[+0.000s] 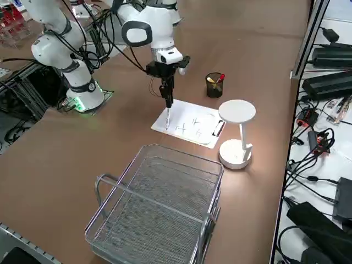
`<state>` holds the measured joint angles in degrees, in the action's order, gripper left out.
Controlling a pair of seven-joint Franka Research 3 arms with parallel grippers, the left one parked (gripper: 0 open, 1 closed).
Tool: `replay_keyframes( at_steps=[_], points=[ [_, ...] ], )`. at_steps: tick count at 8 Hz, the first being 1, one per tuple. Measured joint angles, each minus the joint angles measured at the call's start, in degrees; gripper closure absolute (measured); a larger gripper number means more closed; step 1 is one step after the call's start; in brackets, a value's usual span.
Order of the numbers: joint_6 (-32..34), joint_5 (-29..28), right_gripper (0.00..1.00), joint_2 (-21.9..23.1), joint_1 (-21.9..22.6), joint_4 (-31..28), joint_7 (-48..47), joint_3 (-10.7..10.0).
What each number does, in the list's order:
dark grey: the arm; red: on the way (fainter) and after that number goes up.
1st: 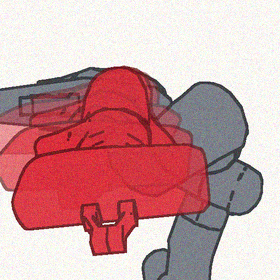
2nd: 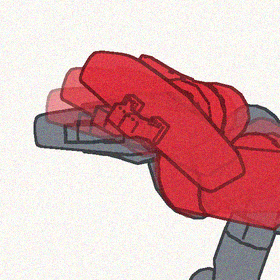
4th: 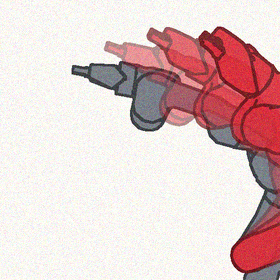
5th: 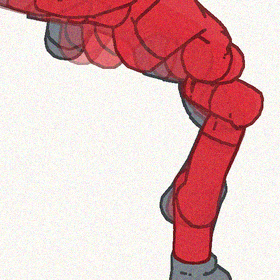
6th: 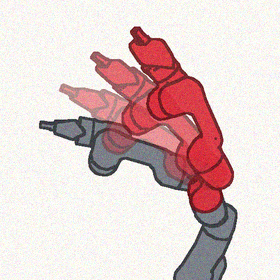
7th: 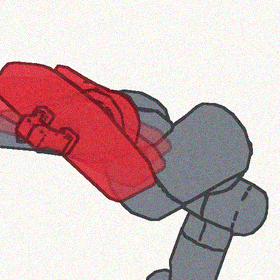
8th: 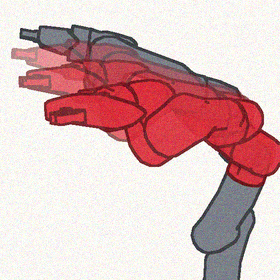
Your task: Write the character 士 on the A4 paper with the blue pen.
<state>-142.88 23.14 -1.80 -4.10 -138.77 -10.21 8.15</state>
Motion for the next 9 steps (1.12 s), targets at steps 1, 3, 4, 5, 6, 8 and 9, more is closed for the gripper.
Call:
replay_keyframes(
  at_steps=[1, 3, 4, 5, 6, 8, 9],
  points=[
    [0.0, 0.0, 0.81, 0.0, 0.01, 0.08, -0.63, 0.35],
    [0.0, -0.01, 0.81, -0.03, 0.01, 0.25, -0.95, 0.91],
    [0.0, -0.02, 0.81, -0.06, 0.01, 0.29, -1.31, 1.01],
    [-0.03, -0.02, 0.81, -0.14, 0.01, 0.37, -1.7, 1.08],
    [-0.04, -0.02, 0.81, -0.28, 0.01, 0.56, -2.34, 1.4],
    [-0.05, -0.02, 0.81, -0.76, 0.03, 1.02, -4.36, 2.72],
    [-0.05, -0.02, 0.81, -0.85, 0.05, 1.19, -5.34, 3.38]
  ],
)
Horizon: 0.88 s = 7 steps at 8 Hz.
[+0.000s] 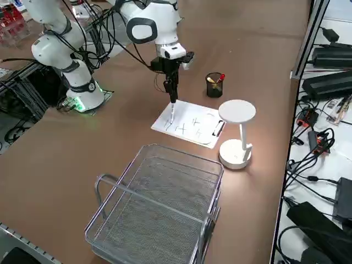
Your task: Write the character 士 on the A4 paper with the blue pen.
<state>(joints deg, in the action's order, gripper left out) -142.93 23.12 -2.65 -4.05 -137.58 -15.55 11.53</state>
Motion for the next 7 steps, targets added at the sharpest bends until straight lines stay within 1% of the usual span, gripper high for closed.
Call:
replay_keyframes(
  at_steps=[5, 7],
  points=[
    [0.0, -0.03, 0.81, -0.11, 0.02, 0.51, -2.79, 2.44],
    [0.0, -0.06, 0.81, -0.13, 0.02, 0.52, -2.92, 2.69]
  ],
)
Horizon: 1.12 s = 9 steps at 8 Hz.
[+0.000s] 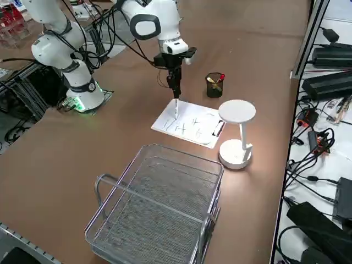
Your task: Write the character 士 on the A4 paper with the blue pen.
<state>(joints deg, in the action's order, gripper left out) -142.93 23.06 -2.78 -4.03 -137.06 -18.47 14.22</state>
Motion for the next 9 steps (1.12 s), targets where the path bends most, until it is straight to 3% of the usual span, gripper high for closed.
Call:
replay_keyframes(
  at_steps=[9],
  points=[
    [4.42, -0.01, 0.81, 0.99, 0.0, 1.77, 0.0, 0.69]
  ],
)
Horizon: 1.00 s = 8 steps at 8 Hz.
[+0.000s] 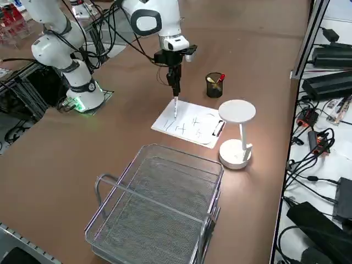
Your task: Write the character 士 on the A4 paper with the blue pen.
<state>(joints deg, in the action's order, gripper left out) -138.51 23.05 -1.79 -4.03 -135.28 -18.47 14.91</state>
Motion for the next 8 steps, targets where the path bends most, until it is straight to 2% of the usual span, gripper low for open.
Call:
replay_keyframes(
  at_steps=[3, 8],
  points=[
    [0.73, 0.0, 0.81, 0.13, -0.07, 0.22, 0.42, -0.07],
    [1.19, 0.02, 0.81, -0.21, -0.52, 0.23, 4.02, -1.43]
  ],
)
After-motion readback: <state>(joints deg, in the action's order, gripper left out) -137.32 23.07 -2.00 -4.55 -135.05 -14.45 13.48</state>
